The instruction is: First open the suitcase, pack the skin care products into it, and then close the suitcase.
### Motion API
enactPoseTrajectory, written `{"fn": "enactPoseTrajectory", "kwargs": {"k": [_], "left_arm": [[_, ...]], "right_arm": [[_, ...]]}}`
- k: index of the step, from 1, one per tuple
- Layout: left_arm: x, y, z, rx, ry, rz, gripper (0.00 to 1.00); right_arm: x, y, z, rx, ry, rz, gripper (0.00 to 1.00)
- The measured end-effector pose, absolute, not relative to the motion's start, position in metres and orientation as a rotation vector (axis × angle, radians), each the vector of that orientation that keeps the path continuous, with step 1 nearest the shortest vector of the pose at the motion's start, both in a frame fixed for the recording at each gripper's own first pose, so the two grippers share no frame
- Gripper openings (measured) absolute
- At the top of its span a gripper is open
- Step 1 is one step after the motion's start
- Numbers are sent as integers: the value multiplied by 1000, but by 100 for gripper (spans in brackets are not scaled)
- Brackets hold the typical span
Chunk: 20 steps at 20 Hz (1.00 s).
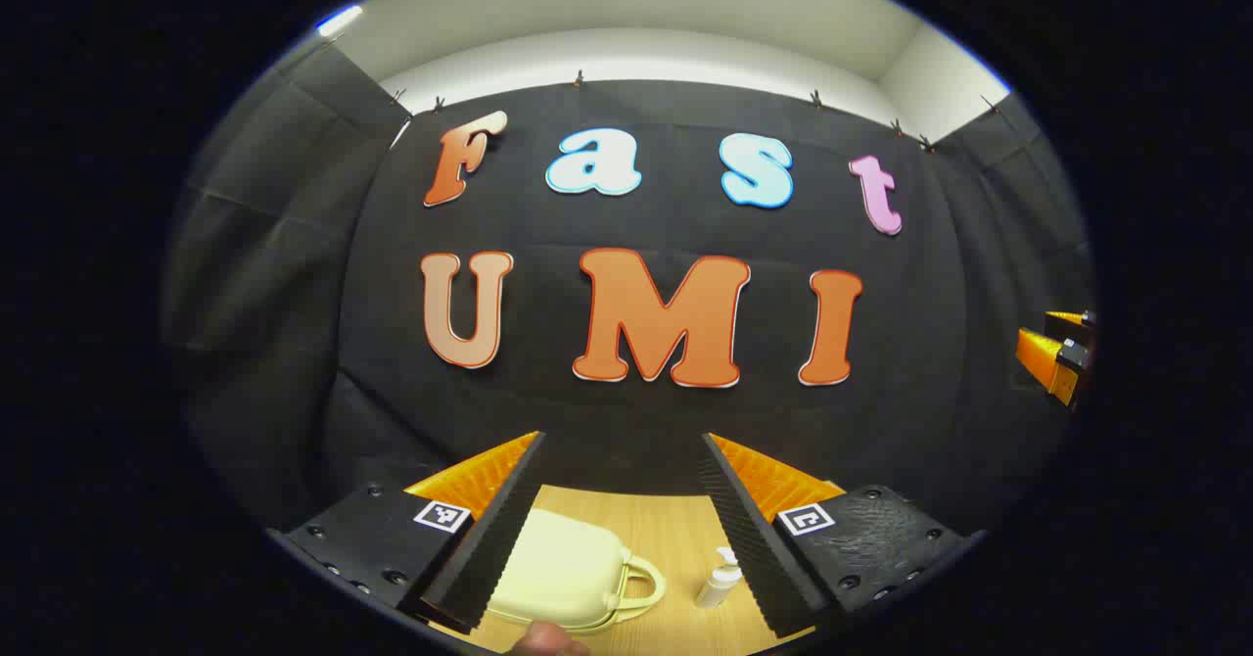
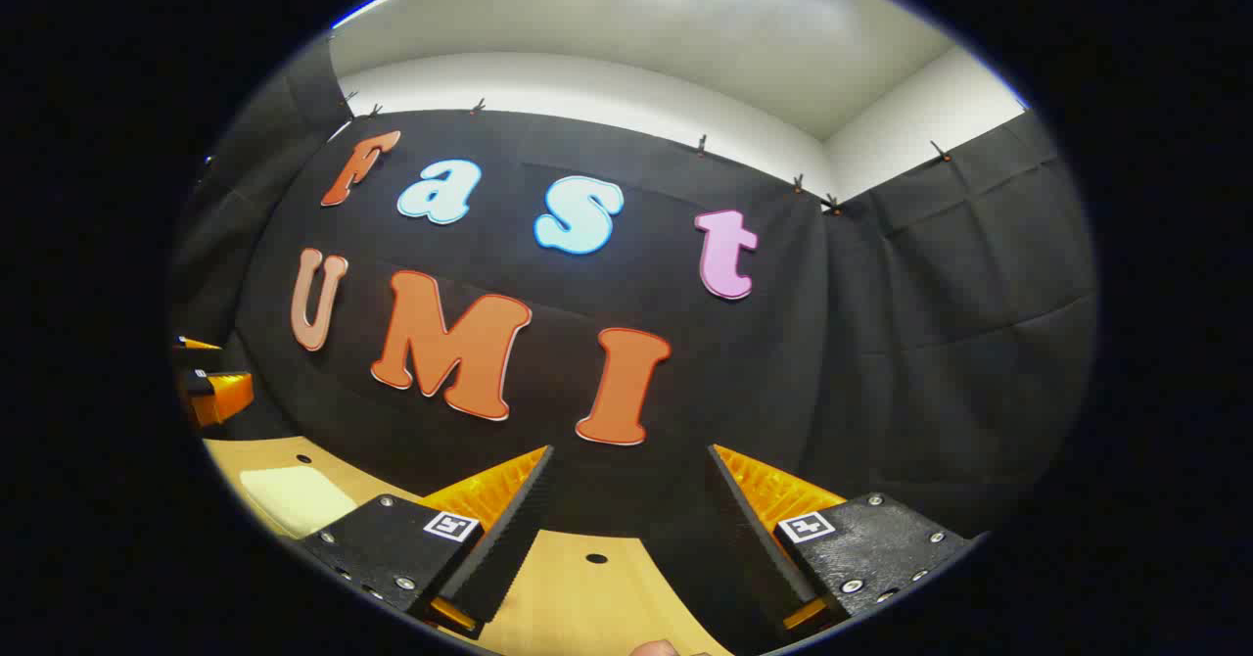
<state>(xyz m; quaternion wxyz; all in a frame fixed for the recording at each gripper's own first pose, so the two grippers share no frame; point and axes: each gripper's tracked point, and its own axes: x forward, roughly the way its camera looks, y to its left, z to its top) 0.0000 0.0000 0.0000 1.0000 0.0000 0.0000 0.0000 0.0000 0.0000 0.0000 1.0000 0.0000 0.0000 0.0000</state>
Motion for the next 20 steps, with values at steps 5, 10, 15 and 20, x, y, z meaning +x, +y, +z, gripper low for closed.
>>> {"fn": "enactPoseTrajectory", "kwargs": {"k": [5,10,15,20], "left_arm": [[27,-22,-19,22,35,40,98],[55,-27,-22,81,23,-16,96],[77,-22,-16,99,-42,-63,96],[79,-17,-28,109,-30,-107,97]], "right_arm": [[32,63,-32,53,38,189,96],[44,79,-56,40,83,164,95],[31,103,-61,81,122,153,96],[26,114,-78,95,184,122,96]]}}
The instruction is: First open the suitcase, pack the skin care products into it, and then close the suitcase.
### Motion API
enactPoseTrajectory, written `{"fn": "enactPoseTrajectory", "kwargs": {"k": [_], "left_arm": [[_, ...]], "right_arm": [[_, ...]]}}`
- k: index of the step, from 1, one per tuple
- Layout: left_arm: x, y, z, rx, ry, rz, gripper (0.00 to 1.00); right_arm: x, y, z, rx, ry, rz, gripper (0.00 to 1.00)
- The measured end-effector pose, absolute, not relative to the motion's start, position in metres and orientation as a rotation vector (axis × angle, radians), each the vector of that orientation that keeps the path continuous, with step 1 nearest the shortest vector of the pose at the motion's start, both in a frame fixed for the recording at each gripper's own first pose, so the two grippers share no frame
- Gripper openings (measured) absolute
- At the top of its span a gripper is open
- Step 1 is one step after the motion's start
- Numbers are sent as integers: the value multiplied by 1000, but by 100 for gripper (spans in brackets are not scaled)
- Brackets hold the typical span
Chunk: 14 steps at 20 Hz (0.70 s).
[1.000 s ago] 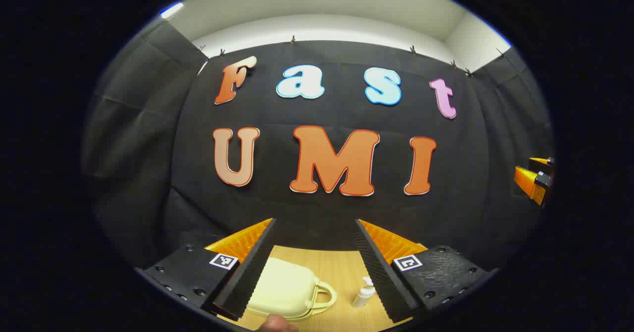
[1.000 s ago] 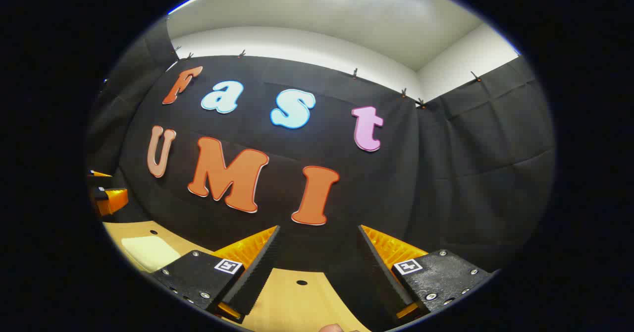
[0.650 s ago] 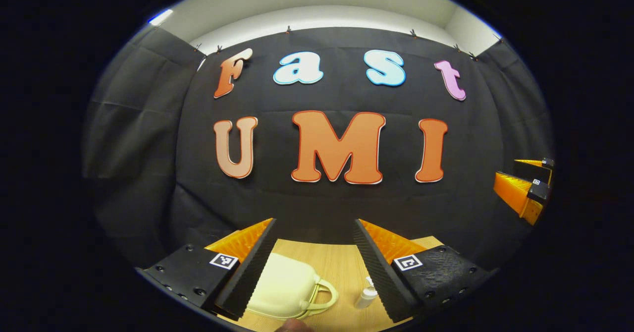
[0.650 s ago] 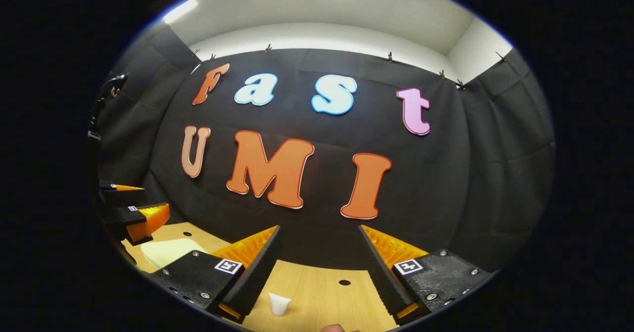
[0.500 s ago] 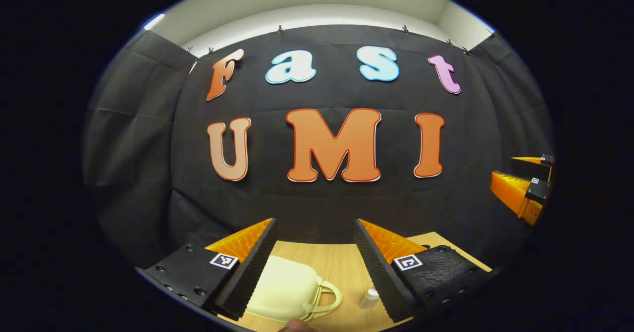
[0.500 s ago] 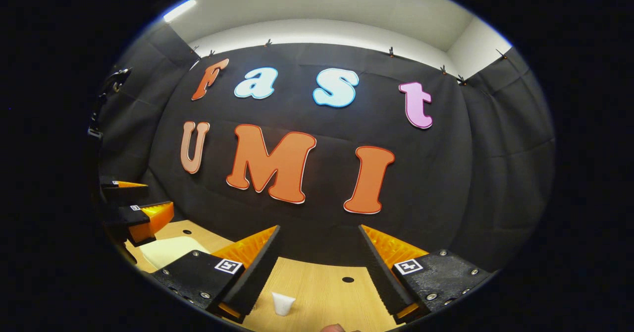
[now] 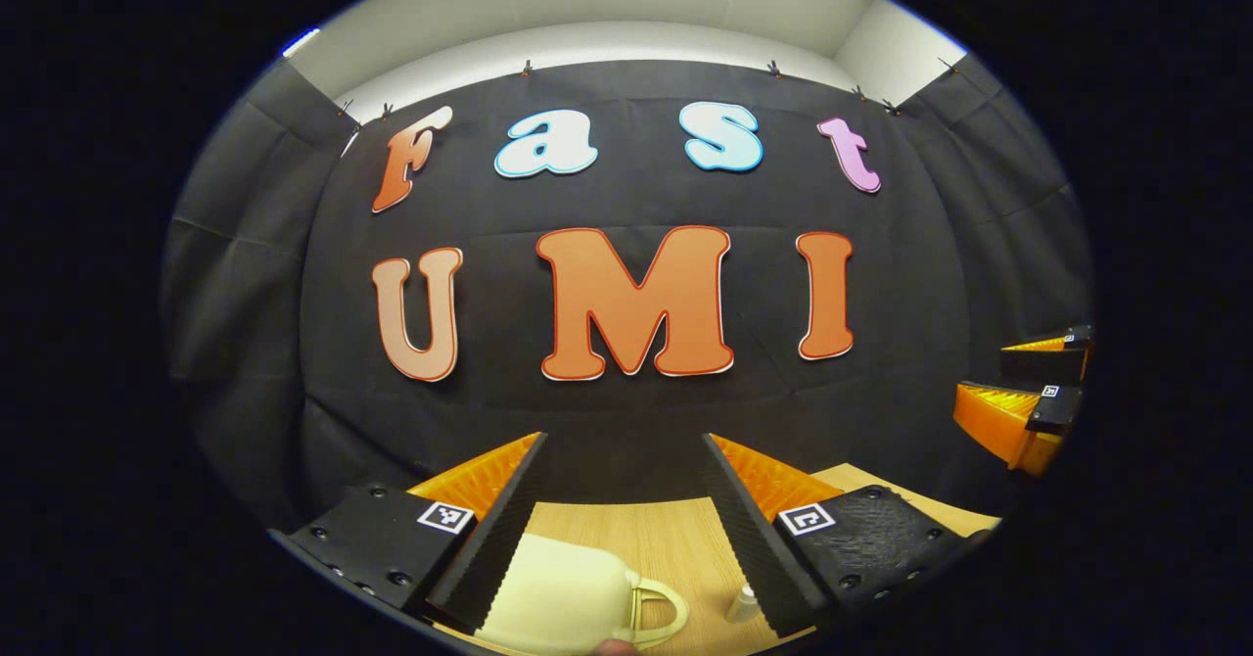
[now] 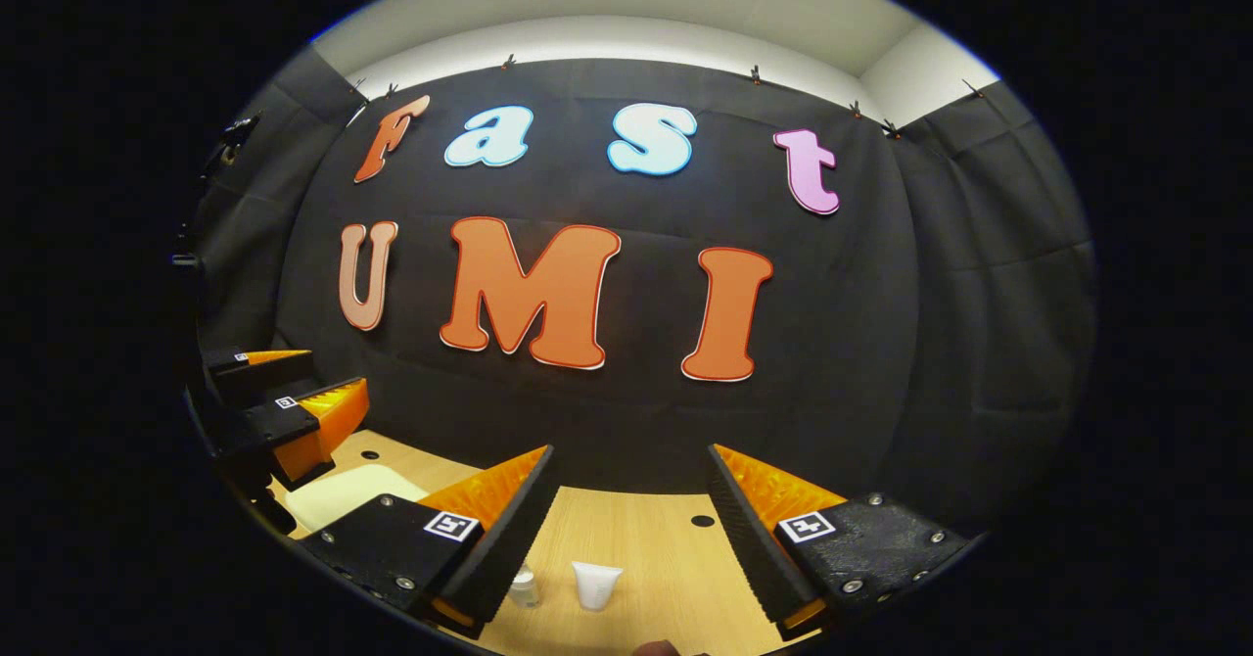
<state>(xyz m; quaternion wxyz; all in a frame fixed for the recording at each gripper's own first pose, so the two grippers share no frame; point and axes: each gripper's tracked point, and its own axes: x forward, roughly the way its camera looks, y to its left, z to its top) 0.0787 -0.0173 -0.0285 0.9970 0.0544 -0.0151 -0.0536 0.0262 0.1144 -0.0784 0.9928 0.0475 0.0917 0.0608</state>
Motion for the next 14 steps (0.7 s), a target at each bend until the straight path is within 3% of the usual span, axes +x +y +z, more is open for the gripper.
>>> {"fn": "enactPoseTrajectory", "kwargs": {"k": [5,14], "left_arm": [[82,-8,-45,181,-10,-134,97],[91,-17,-141,455,141,-227,99]], "right_arm": [[28,122,-78,75,173,111,96],[34,108,-91,36,196,89,95]]}}
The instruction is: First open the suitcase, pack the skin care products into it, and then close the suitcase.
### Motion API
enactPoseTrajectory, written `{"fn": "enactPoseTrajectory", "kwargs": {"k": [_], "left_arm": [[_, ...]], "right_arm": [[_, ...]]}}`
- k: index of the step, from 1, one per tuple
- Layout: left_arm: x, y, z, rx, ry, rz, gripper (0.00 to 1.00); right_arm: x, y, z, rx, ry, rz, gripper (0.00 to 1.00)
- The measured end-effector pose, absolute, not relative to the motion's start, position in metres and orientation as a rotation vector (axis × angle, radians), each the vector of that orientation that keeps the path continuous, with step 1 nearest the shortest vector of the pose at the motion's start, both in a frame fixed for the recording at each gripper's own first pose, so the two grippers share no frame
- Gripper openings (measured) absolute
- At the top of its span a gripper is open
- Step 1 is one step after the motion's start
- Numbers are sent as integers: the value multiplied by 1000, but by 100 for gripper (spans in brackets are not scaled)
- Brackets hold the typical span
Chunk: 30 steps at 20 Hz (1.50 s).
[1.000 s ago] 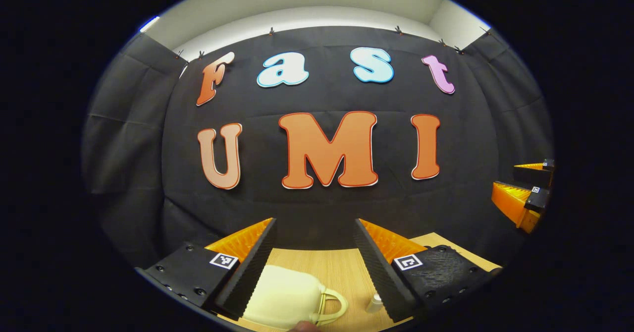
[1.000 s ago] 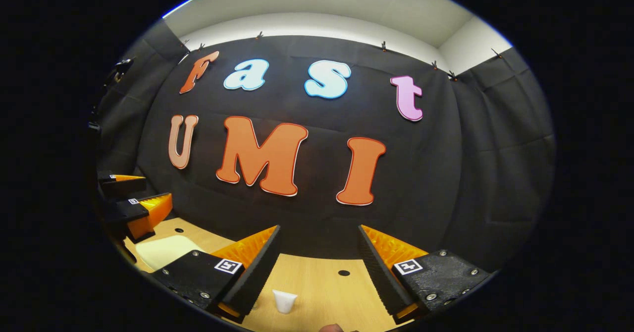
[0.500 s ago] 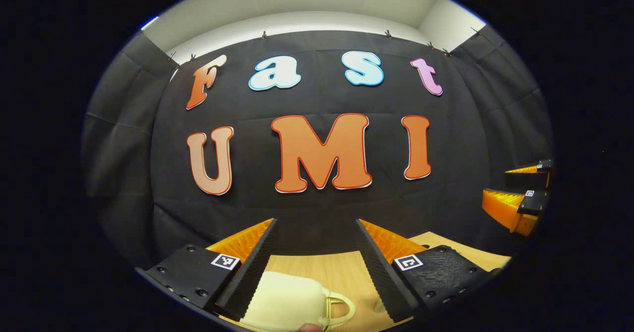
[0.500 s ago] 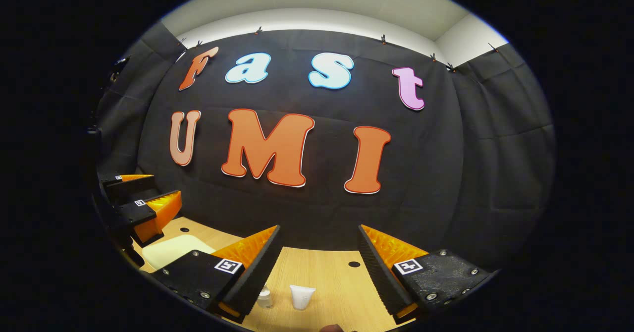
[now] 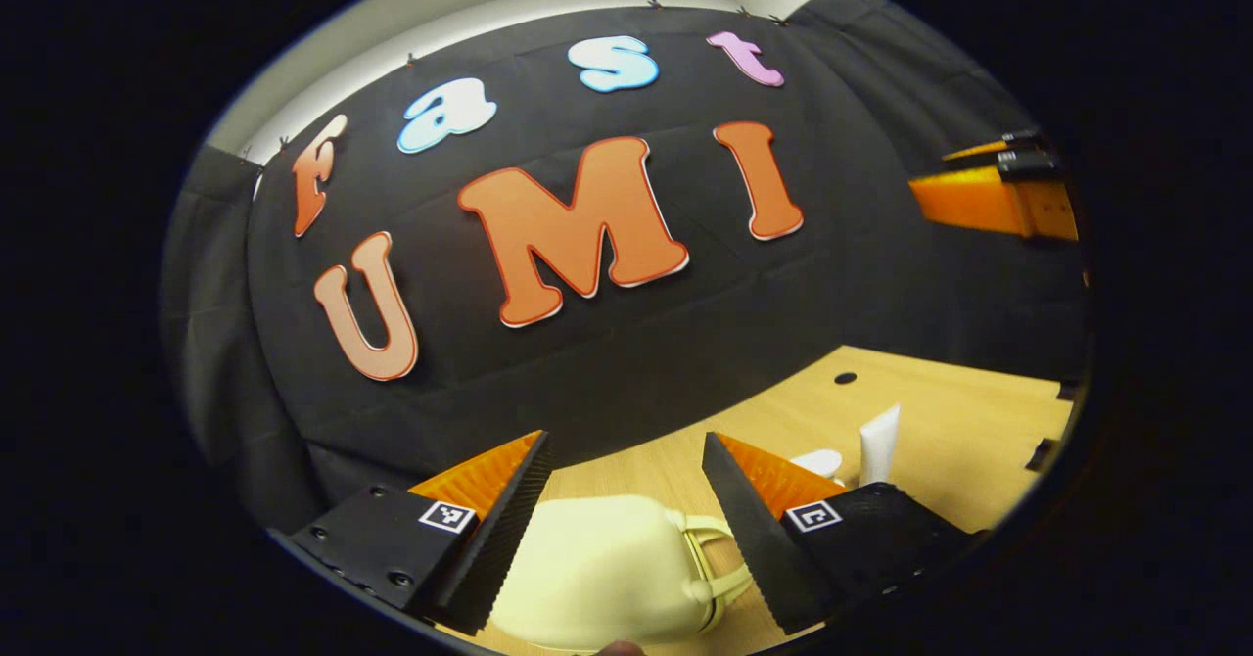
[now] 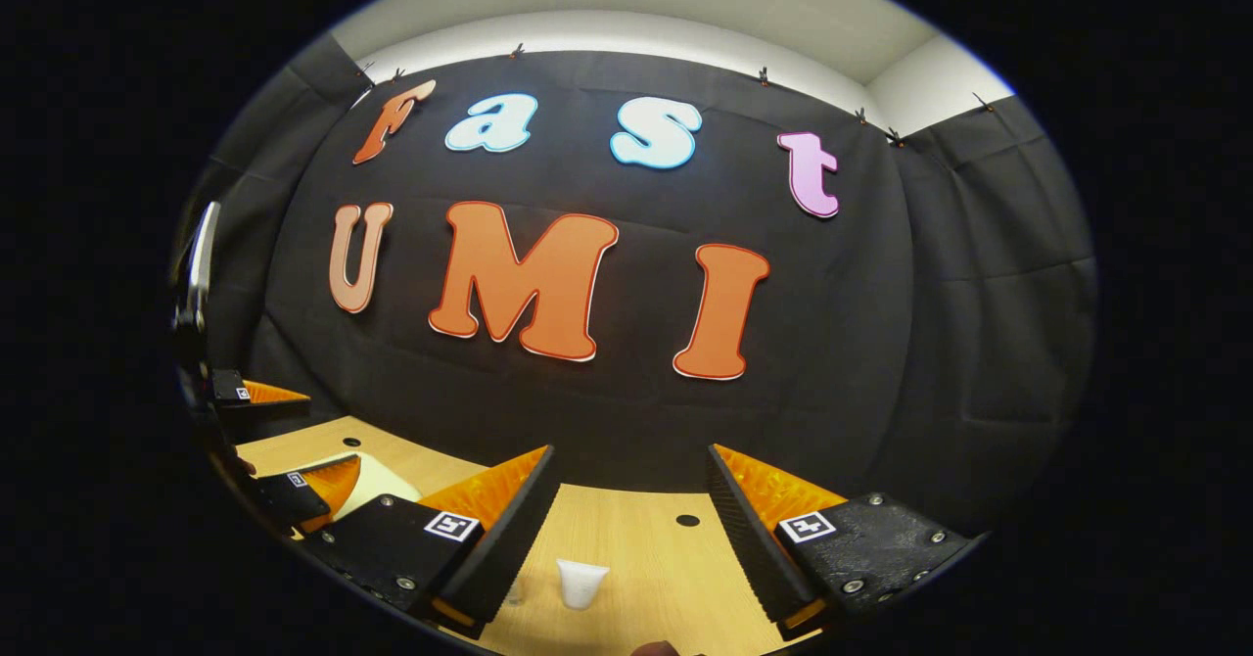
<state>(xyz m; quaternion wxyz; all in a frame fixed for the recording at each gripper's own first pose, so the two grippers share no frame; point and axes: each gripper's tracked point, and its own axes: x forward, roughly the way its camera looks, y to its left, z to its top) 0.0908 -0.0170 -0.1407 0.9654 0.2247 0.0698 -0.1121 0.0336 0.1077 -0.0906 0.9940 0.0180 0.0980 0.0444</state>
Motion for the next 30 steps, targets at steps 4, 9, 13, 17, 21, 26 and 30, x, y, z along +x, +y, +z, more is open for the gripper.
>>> {"fn": "enactPoseTrajectory", "kwargs": {"k": [4,9,13,17,21,26,30], "left_arm": [[87,-20,-185,589,183,-263,99],[84,-32,-243,777,223,-335,99],[73,-37,-291,980,253,-413,99],[68,-36,-319,1108,282,-448,98],[66,-39,-340,1214,300,-496,98],[74,-29,-353,1310,307,-443,86],[89,-33,-365,1353,305,-430,64]], "right_arm": [[34,94,-96,20,207,69,95],[31,82,-104,8,226,44,95],[29,72,-112,-8,242,24,96],[28,70,-119,-7,255,20,96],[26,67,-123,-9,258,14,96],[22,61,-129,-4,272,-3,96],[19,62,-132,3,279,-1,96]]}}
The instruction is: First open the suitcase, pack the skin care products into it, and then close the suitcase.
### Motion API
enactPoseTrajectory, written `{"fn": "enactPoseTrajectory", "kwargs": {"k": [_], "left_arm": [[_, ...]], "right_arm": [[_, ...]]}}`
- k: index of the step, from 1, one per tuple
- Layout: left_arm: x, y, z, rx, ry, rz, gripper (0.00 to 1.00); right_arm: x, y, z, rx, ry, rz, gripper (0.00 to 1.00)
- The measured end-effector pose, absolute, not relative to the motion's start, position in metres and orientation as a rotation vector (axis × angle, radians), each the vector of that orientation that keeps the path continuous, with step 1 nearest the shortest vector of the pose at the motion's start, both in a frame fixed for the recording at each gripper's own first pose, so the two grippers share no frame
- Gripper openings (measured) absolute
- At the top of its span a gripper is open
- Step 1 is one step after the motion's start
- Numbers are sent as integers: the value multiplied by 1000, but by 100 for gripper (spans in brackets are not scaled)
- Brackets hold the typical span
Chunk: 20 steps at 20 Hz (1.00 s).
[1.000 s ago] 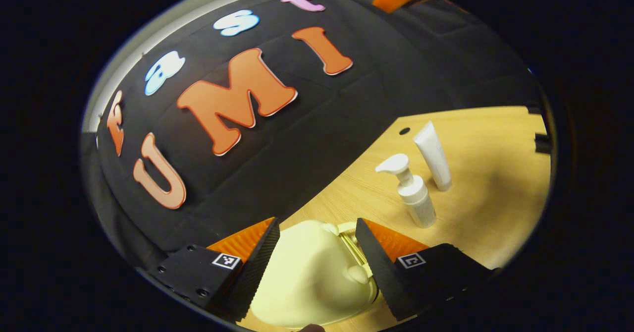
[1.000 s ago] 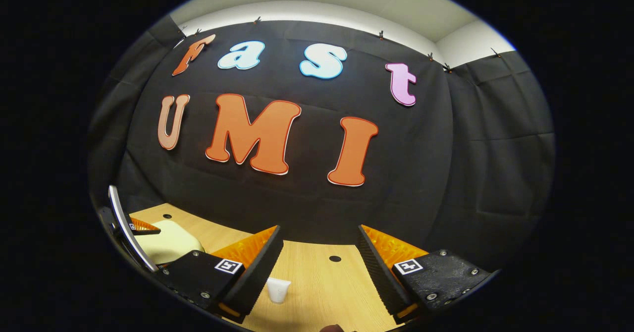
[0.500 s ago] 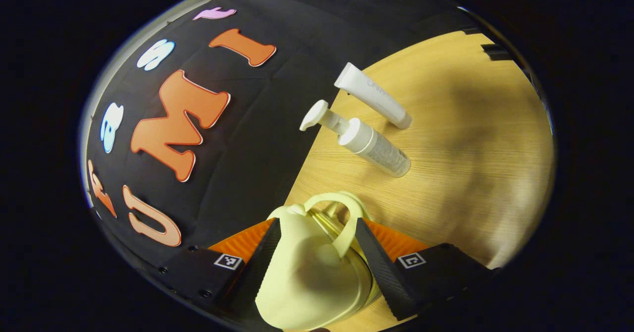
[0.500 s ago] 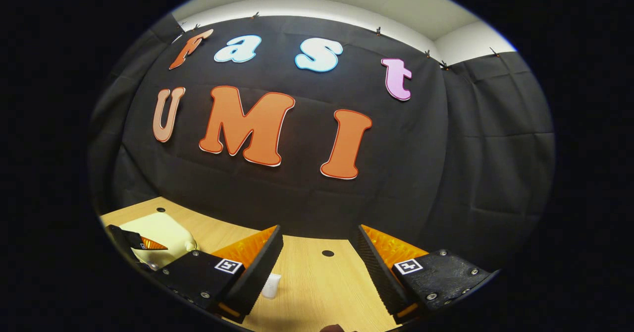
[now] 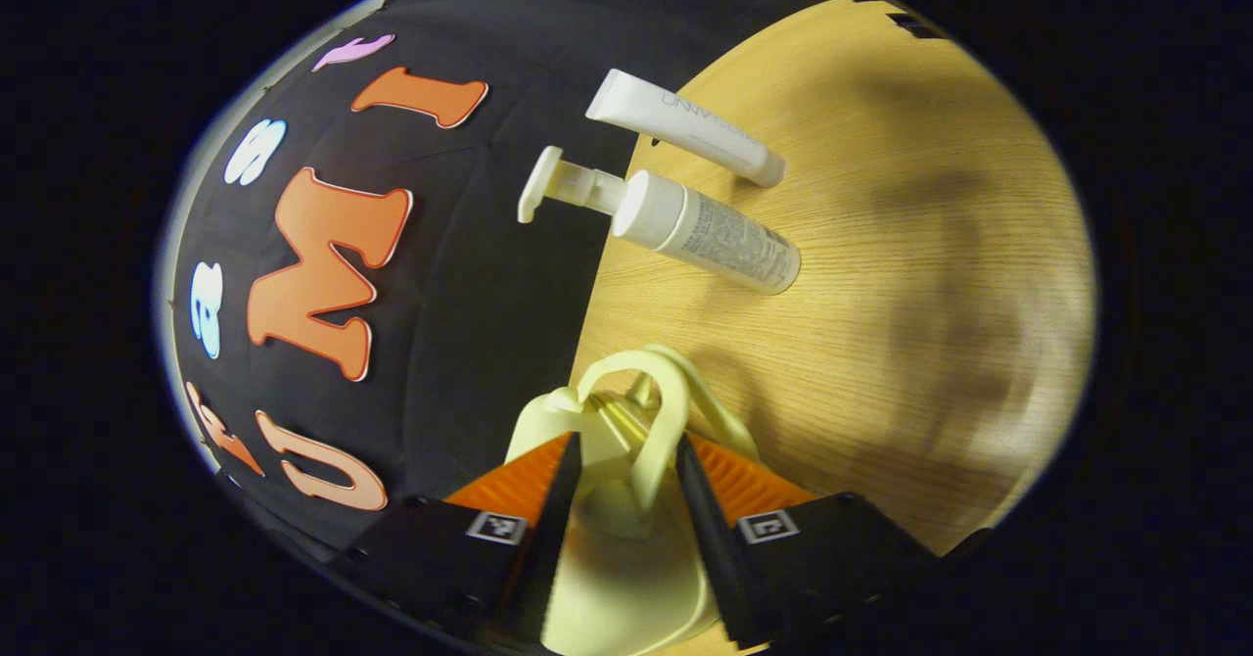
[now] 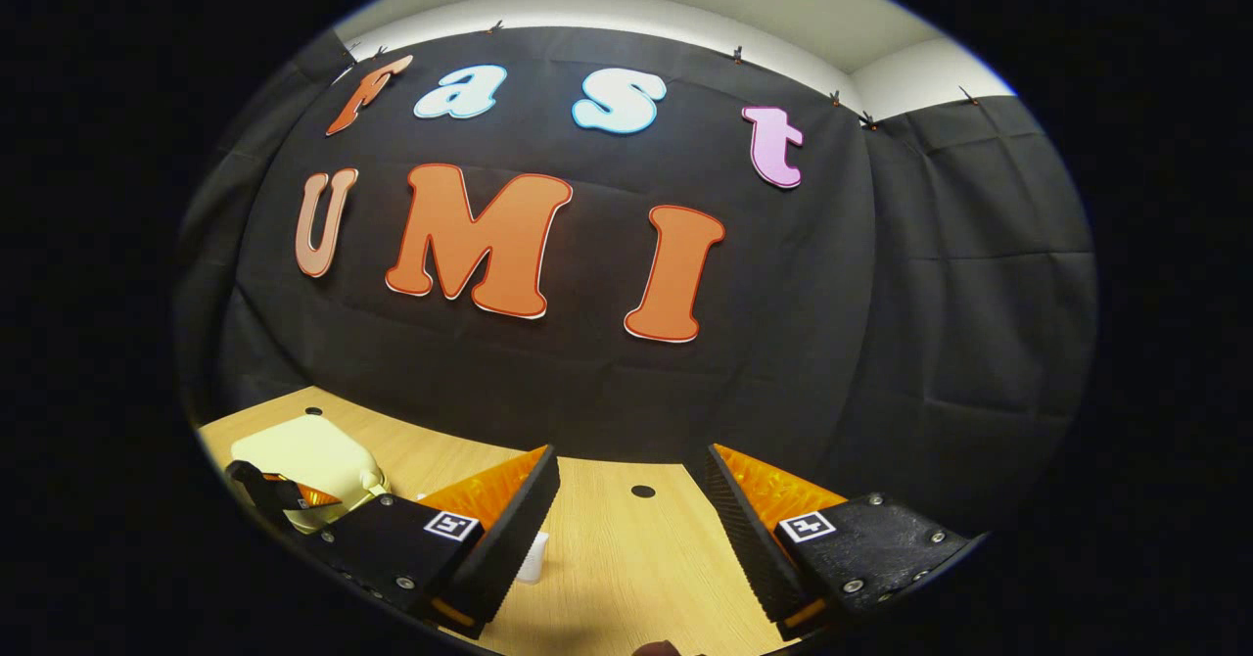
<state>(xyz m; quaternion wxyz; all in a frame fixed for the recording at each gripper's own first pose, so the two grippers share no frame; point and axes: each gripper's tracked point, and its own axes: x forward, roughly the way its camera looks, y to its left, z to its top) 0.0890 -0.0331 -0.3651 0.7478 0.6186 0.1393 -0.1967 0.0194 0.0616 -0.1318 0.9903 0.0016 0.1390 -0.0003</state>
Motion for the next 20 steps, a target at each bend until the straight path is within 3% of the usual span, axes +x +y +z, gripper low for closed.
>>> {"fn": "enactPoseTrajectory", "kwargs": {"k": [1,2,3,4,7,20], "left_arm": [[90,-34,-364,1356,291,-426,58],[88,-34,-362,1346,293,-422,42],[86,-35,-355,1330,277,-420,40],[89,-32,-356,1302,291,-417,30],[89,-30,-338,1225,290,-403,25],[140,32,-207,721,296,-189,20]], "right_arm": [[20,62,-131,-2,277,0,96],[19,61,-131,-9,278,3,96],[19,61,-132,-17,278,3,96],[18,61,-134,-24,282,5,96],[17,64,-138,-28,294,9,96],[29,110,-139,-36,301,89,96]]}}
